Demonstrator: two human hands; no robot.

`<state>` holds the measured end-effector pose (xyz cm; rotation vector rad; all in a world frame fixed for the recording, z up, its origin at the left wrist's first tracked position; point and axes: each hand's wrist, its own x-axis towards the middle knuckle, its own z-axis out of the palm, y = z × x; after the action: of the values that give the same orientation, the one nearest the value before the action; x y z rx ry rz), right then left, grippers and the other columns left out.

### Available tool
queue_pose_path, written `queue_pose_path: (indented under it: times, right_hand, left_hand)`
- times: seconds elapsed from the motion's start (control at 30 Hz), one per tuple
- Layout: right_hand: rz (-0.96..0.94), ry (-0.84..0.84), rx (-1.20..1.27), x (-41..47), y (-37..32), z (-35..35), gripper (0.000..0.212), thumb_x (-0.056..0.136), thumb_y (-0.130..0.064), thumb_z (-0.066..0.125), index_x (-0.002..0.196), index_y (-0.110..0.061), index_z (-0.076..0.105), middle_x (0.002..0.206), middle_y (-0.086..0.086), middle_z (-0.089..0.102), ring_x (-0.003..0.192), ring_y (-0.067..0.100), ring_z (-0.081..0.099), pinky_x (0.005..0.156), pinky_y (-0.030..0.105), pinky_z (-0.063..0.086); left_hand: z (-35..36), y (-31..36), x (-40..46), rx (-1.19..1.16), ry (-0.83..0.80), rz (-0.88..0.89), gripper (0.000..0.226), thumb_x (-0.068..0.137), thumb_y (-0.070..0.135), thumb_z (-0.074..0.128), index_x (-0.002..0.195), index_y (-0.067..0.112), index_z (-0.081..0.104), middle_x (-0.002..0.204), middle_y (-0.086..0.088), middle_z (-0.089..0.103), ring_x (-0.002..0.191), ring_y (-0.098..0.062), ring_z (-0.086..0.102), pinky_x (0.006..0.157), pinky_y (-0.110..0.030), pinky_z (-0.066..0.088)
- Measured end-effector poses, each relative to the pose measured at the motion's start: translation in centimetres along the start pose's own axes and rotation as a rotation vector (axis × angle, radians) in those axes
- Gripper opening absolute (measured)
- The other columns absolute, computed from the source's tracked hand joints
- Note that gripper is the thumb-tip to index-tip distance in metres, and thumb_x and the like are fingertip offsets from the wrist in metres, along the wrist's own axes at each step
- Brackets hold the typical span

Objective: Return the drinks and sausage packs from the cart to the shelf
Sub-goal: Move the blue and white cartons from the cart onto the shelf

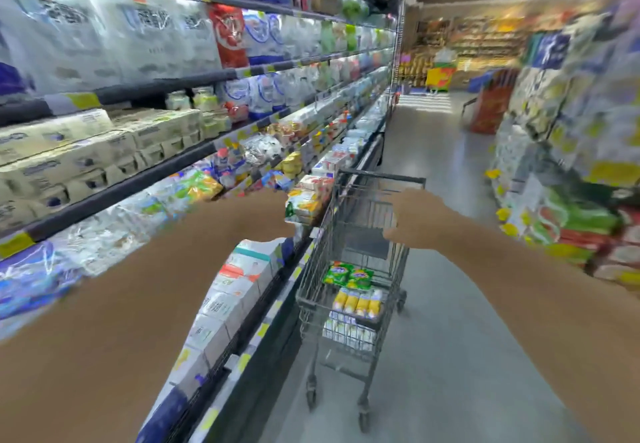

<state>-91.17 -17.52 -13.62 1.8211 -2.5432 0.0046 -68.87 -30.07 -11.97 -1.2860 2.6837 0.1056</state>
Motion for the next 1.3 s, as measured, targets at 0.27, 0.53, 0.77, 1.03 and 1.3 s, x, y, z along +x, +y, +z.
queue_pose_path:
  times: [0.27, 0.53, 0.77, 1.03, 1.3]
  right_hand:
    - [0.084, -0.037, 0.030, 7.2, 4.0, 5.1, 0.039, 0.087, -0.038, 0.061, 0.110, -0.007, 0.059, 0.119, 0.013, 0.055, 0.113, 0.035, 0.054, 0.093, 0.044, 0.050]
    - [0.182, -0.050, 0.040, 17.1, 4.1, 7.9, 0.043, 0.088, -0.038, 0.060, 0.119, -0.007, 0.060, 0.117, 0.012, 0.060, 0.106, 0.031, 0.060, 0.087, 0.038, 0.052]
    - [0.294, -0.083, 0.125, 24.5, 5.2, 10.9, 0.032, 0.091, -0.033, 0.058, 0.113, -0.010, 0.053, 0.117, 0.010, 0.053, 0.104, 0.027, 0.050, 0.089, 0.038, 0.043]
    - [0.343, -0.199, 0.189, 29.4, 8.3, 18.0, 0.048, 0.095, -0.028, 0.056, 0.138, -0.008, 0.046, 0.134, 0.013, 0.050, 0.122, 0.030, 0.049, 0.106, 0.043, 0.043]
    - [0.269, -0.349, 0.277, 33.5, 11.6, 26.4, 0.026, 0.090, -0.023, 0.059, 0.112, -0.008, 0.058, 0.112, 0.010, 0.060, 0.097, 0.026, 0.060, 0.083, 0.039, 0.054]
  left_hand:
    - [2.0, 2.7, 12.1, -0.009, -0.064, 0.121, 0.072, 0.097, 0.049, 0.051, 0.151, 0.007, 0.027, 0.153, -0.016, 0.033, 0.134, -0.035, 0.043, 0.108, -0.048, 0.040]
    - [1.3, 0.6, 24.8, -0.001, -0.094, 0.248, 0.071, 0.096, 0.048, 0.052, 0.149, 0.006, 0.029, 0.150, -0.017, 0.034, 0.132, -0.035, 0.044, 0.105, -0.048, 0.042]
    - [2.4, 0.1, 35.5, 0.015, -0.137, 0.354, 0.077, 0.095, 0.050, 0.051, 0.152, 0.007, 0.023, 0.153, -0.016, 0.030, 0.136, -0.035, 0.040, 0.108, -0.049, 0.040]
    - [8.8, 3.1, 43.3, -0.020, -0.264, 0.420, 0.069, 0.096, 0.045, 0.053, 0.150, 0.009, 0.030, 0.142, -0.014, 0.042, 0.127, -0.032, 0.048, 0.104, -0.044, 0.044]
    - [16.7, 5.0, 47.9, 0.010, -0.396, 0.333, 0.068, 0.093, 0.046, 0.054, 0.148, 0.011, 0.033, 0.143, -0.013, 0.042, 0.129, -0.034, 0.046, 0.105, -0.048, 0.043]
